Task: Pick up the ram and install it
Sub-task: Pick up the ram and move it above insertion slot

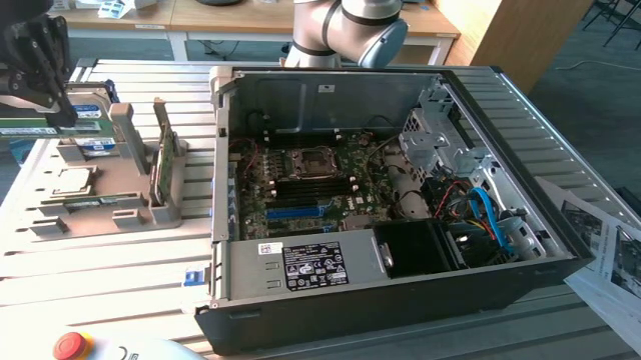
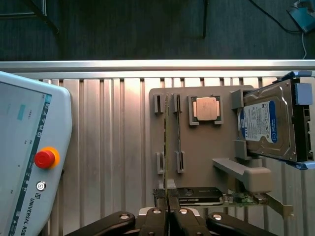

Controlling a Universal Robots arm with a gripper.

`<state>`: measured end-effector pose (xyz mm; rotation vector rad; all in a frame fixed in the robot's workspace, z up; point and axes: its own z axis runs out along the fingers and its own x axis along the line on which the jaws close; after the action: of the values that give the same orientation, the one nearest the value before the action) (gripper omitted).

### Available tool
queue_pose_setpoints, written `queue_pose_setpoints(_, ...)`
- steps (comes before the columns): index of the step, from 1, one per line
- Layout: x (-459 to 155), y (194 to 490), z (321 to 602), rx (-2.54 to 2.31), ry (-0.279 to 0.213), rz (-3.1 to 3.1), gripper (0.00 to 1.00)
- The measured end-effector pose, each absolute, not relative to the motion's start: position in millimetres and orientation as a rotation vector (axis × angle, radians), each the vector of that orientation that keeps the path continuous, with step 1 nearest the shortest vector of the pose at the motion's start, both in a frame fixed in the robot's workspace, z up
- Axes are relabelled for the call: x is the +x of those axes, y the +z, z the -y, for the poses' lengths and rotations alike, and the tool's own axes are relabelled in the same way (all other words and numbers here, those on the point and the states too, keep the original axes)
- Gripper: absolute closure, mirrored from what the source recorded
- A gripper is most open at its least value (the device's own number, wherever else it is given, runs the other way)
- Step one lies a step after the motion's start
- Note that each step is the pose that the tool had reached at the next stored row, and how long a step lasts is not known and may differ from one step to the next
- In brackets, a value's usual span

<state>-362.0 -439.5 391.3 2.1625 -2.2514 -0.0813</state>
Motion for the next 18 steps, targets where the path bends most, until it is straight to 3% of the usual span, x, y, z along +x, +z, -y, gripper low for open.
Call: queue_pose_setpoints(18, -315.2, 391.2, 451.8, 2.160, -0.087, 2.248, 0.88)
